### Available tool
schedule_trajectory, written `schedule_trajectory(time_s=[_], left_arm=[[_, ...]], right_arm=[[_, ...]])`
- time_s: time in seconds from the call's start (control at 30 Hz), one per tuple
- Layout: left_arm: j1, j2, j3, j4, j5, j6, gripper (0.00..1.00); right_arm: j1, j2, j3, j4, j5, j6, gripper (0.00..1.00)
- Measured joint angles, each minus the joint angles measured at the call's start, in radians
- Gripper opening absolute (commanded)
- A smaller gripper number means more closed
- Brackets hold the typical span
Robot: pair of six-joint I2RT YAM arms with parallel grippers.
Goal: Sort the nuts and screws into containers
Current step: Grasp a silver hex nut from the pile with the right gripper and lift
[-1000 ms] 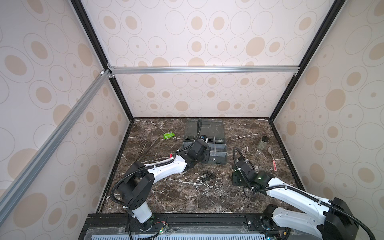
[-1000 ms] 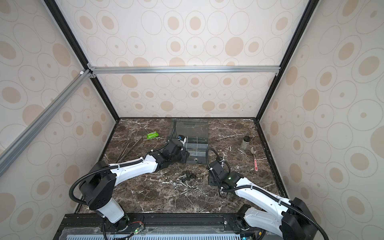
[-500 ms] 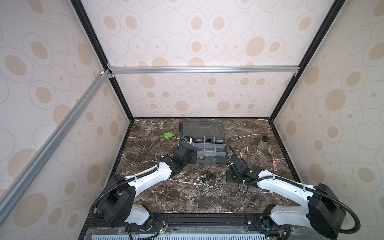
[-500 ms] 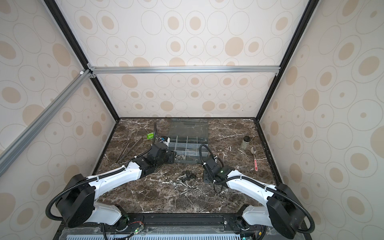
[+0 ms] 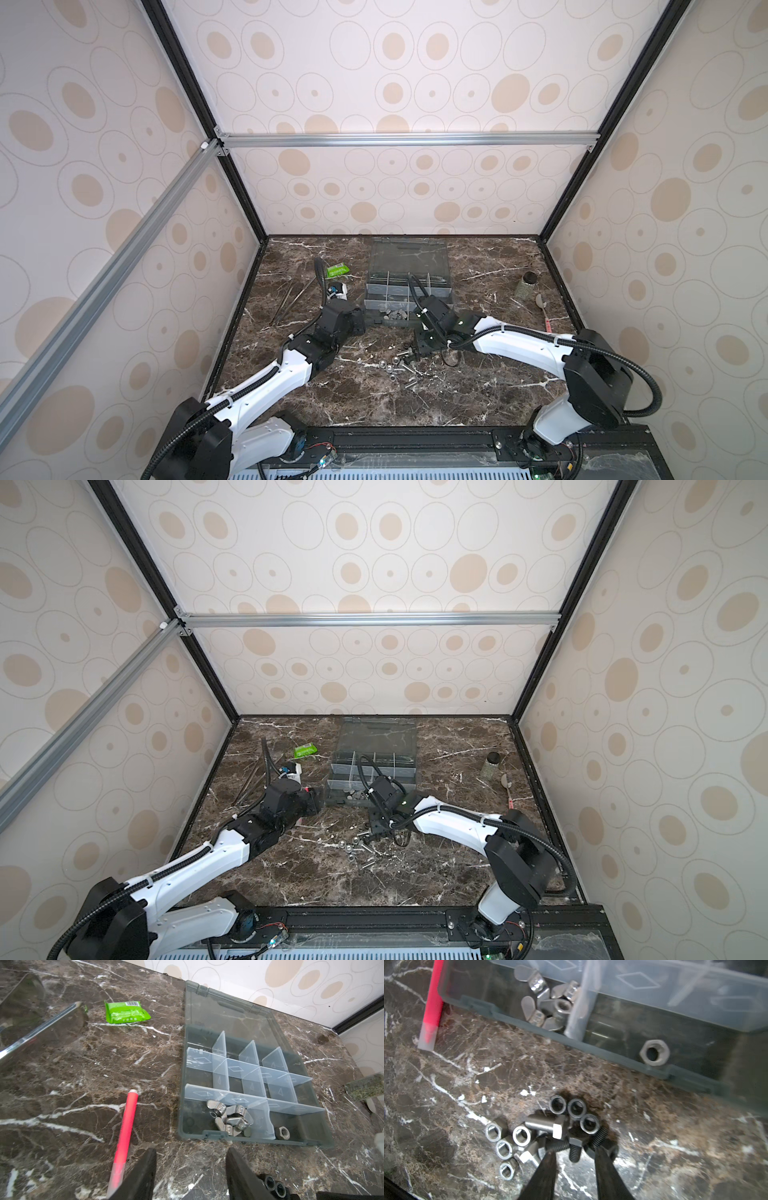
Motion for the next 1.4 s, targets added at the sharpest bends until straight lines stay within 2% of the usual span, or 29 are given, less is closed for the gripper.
schedule_trajectory(time_s=[0.43, 0.87, 1.4], left_arm=[[0.057, -0.095, -0.090, 0.002, -0.001, -0.076, 0.57], [0.076, -0.170, -0.142, -0.001, 0.000, -0.113, 0.58], [0.082, -0.240, -0.185, -0.003, 0.003, -0.142, 0.58]], right_arm=[[0.132, 0.211, 0.190, -0.008, -0.060, -0.037, 0.40], [0.184, 0.260, 0.217, -0.001, -0.103, -0.282, 0.40], [0.209, 0.349, 0.293, -0.050, -0.050, -0.392, 0.40]])
